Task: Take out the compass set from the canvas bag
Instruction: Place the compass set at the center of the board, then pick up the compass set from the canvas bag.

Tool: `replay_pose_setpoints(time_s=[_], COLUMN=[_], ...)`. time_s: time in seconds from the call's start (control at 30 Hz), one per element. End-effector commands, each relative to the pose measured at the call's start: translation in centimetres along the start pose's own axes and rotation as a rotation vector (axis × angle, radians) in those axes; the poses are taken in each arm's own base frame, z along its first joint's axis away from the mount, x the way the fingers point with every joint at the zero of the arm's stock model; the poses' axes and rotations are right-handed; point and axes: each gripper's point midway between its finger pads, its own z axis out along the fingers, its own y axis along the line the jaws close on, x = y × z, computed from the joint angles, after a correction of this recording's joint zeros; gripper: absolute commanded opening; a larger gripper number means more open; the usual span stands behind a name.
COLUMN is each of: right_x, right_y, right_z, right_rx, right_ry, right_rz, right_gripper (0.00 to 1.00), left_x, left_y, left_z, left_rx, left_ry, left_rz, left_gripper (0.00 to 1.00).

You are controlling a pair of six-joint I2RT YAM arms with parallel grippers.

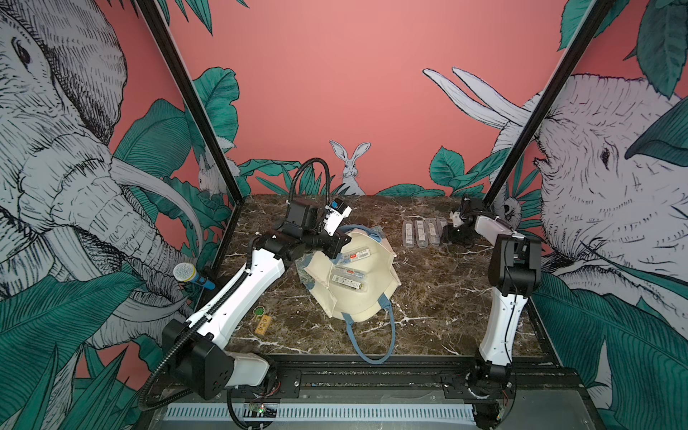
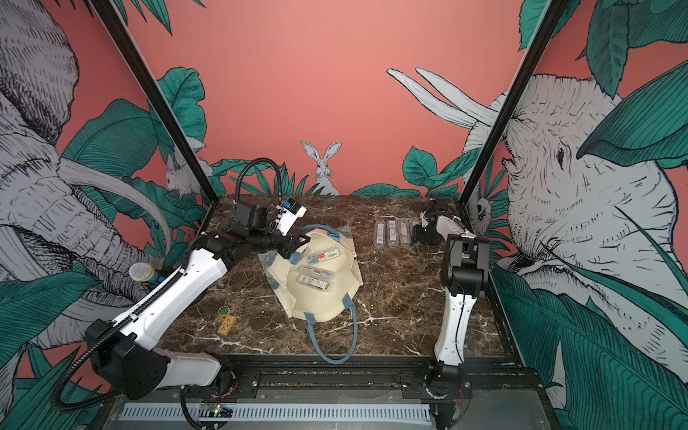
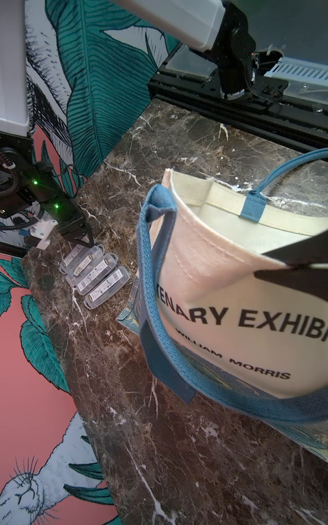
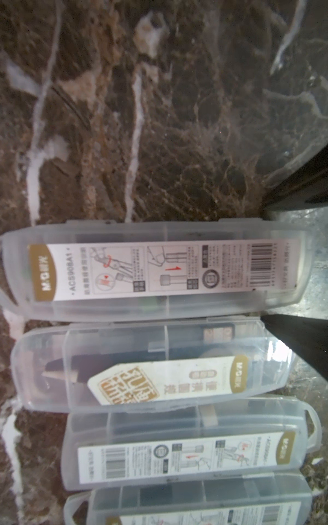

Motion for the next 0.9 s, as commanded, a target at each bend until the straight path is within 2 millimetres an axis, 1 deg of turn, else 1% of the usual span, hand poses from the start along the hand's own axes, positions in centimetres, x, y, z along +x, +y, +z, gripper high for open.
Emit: replay_pose_setpoints(time_s=[0.0, 0.1, 0.2, 0.3, 0.43, 0.5, 0.6, 0.67, 0.87], right_x=[-0.1, -0.3, -0.6, -0.5, 0.1, 0.7, 2.2, 3.0, 6.4], right_y=[0.2, 0.1, 0.7, 1.9, 4.1, 5.9, 8.9, 10.7, 16.1], right_z=[-2.3, -3.7, -5.7, -8.3, -12.8, -15.1, -17.5, -19.6, -23.6], right_rx=[0.035, 0.055, 0.057, 0.056, 0.043, 0.022, -0.009, -0.028, -0.112], right_ry=[-0.005, -0.023, -0.056, -0.096, -0.17, -0.205, -0.227, -0.262, -0.331], right_rz=[-0.018, -0.02, -0.027, -0.046, -0.075, -0.111, -0.189, -0.233, -0.379], right_gripper=[0.66, 0.68, 0.68, 0.69, 0.69, 0.69, 0.69, 0.69, 0.7], left_x=[-2.5, -2.4, -2.5, -2.5, -2.1, -1.9, -1.8, -1.5, -1.2], left_y=[-0.9, -0.9, -0.9, -1.0, -0.8, -0.8, -0.7, -0.7, -0.6], left_z=[-1.0, -1.0, -1.1, -1.2, -1.1, -1.1, -1.1, -1.0, -1.0], left_rx=[0.022, 0.019, 0.021, 0.021, 0.014, 0.014, 0.009, 0.008, 0.002], left_ry=[-0.081, -0.079, -0.08, -0.078, -0.065, -0.058, -0.059, -0.055, -0.048], left_rz=[0.053, 0.053, 0.054, 0.055, 0.058, 0.055, 0.057, 0.055, 0.05], left_gripper=[0.0, 0.0, 0.0, 0.0, 0.0, 0.0, 0.0, 0.0, 0.0])
